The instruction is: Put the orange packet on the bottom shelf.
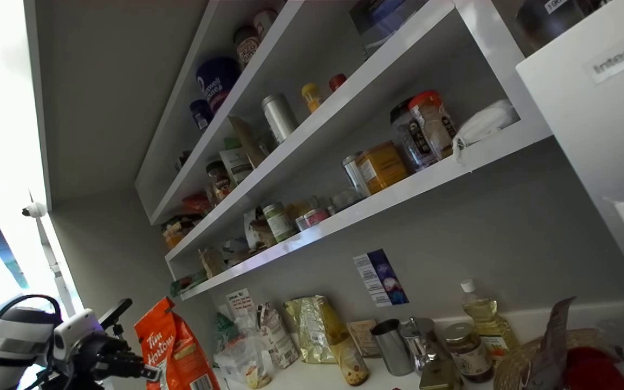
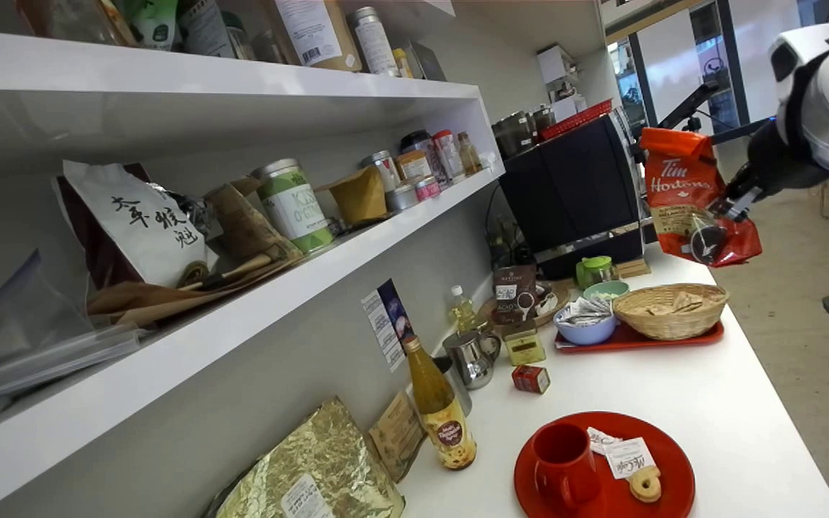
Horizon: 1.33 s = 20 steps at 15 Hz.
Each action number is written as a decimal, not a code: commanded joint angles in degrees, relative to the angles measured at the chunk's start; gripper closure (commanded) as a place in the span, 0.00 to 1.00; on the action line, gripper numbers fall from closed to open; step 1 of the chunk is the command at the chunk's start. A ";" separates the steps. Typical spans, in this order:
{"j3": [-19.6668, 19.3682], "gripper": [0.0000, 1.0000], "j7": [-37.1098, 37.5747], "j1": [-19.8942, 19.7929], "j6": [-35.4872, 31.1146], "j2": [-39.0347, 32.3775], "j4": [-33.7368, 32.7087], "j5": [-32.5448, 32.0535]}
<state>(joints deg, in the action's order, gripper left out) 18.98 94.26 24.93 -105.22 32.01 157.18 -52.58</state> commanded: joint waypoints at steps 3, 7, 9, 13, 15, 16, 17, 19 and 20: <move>-16.12 0.99 -11.31 0.60 -5.18 10.24 0.89 -7.81; -31.84 0.99 -25.10 0.31 -13.88 16.47 0.51 -14.94; -40.11 0.99 -33.78 -0.60 -18.25 20.47 0.97 -17.68; -56.49 0.99 -50.76 2.06 -23.37 26.22 0.02 -21.46; -61.16 0.99 -60.04 3.54 -24.50 27.02 -2.21 -19.20; -62.27 0.99 -64.42 3.44 -25.16 27.05 -3.30 -17.53; -63.62 0.99 -67.20 4.68 -25.32 27.09 -4.33 -16.74; -60.64 0.99 -75.99 -1.25 -32.89 21.21 -5.61 -7.19; -59.80 0.99 -79.80 -2.13 -34.13 20.29 -6.15 -3.32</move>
<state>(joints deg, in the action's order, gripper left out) -43.22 24.48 26.12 -133.68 57.73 153.68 -65.13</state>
